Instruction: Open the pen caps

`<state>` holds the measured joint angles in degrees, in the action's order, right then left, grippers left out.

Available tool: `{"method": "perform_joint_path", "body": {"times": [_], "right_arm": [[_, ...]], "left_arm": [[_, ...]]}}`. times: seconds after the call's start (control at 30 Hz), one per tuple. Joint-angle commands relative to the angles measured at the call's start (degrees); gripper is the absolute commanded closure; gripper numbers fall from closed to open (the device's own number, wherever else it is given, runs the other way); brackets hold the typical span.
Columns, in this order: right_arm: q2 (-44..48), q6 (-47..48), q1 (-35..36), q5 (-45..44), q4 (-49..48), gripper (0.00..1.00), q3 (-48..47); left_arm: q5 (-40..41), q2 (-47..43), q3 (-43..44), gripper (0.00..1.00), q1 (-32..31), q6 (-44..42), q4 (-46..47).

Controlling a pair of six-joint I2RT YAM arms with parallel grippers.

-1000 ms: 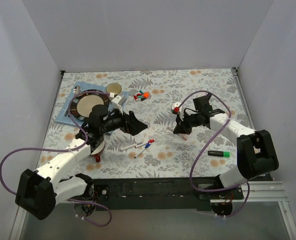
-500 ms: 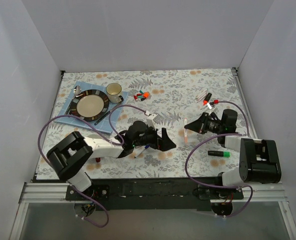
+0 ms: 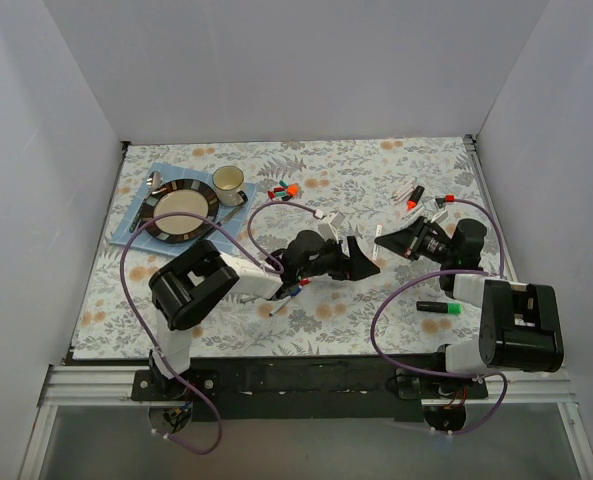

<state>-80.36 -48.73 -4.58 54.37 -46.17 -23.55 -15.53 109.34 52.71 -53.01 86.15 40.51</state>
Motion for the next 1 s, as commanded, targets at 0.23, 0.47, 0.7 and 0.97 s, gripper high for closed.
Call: {"method": "perform_joint_path", "body": {"times": [0.23,0.47,0.7,0.97], "right_arm": [[-0.33,-2.77,-0.78,1.44,-5.68,0.99,0.70],[-0.24,-0.49,-0.87,3.45,-6.56,0.99,0.79],[-0.68,1.62,-0.26,8.82,-10.96,0.35,0.79],[-1.47,3.20,2.38,9.70,-6.21,0.99,-1.41]], "left_arm": [[-6.70,4.04,6.44,0.81,-0.25,4.99,5.45],[-11.27,3.86,5.91,1.00,0.02,5.35,5.37],[-17.51,4.39,6.79,1.00,0.37,4.99,4.14],[-17.96,5.09,7.50,1.00,0.37,5.34,4.40]]}}
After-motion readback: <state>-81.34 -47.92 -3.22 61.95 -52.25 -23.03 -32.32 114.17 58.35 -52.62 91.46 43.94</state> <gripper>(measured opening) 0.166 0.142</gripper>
